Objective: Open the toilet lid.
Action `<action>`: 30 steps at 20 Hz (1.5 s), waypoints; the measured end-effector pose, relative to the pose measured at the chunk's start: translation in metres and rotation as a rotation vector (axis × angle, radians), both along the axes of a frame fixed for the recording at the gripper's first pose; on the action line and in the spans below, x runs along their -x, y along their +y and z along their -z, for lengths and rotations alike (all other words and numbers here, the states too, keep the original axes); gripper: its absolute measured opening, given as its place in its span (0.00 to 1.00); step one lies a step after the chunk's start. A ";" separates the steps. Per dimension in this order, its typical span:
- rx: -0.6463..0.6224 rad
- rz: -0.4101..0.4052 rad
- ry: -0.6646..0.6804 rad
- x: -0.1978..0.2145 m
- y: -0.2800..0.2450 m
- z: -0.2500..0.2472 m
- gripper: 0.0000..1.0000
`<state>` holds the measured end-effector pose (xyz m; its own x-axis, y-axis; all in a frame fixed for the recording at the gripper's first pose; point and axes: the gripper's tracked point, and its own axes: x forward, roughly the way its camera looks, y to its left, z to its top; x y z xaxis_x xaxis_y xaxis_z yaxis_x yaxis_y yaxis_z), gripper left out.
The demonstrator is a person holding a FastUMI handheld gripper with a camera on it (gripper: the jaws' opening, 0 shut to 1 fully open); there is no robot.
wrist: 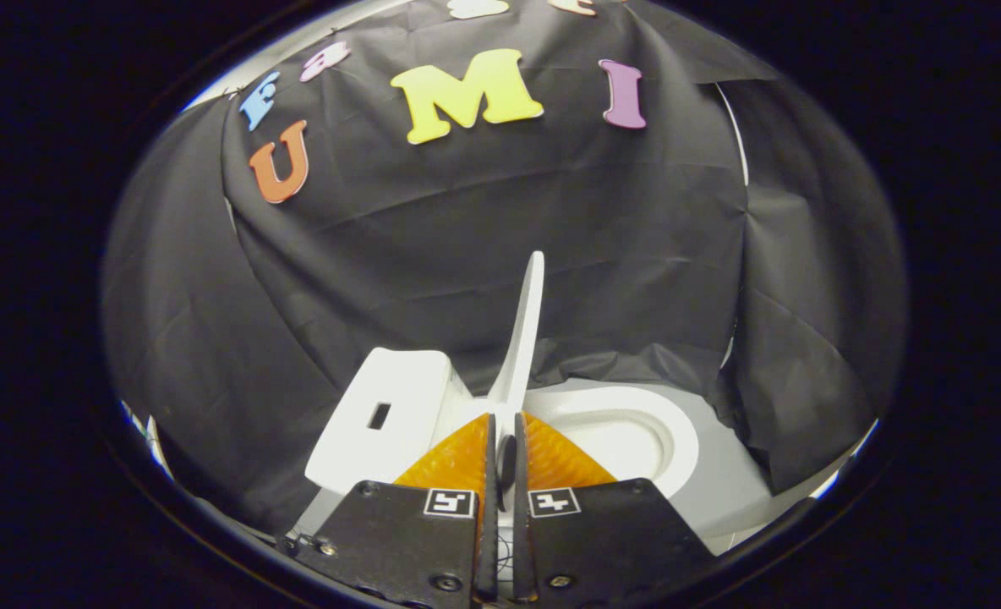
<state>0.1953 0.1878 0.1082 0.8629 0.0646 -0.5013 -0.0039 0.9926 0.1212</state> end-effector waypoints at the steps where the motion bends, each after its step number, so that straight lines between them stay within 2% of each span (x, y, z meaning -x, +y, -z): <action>1: 0.015 -0.006 -0.006 0.000 0.008 -0.001 0.10; 8: 0.069 -0.076 -0.026 -0.004 0.064 -0.008 0.10; 12: 0.154 -0.120 -0.044 0.000 0.096 -0.008 0.10; 23: 0.235 -0.210 -0.067 -0.005 0.182 0.011 0.10; 26: 0.302 -0.225 -0.090 -0.006 0.197 0.014 0.10; 30: 0.328 -0.238 -0.102 -0.009 0.207 0.019 0.11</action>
<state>0.2044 0.3951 0.0888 0.8894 0.1193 -0.4412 -0.2334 0.9485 -0.2141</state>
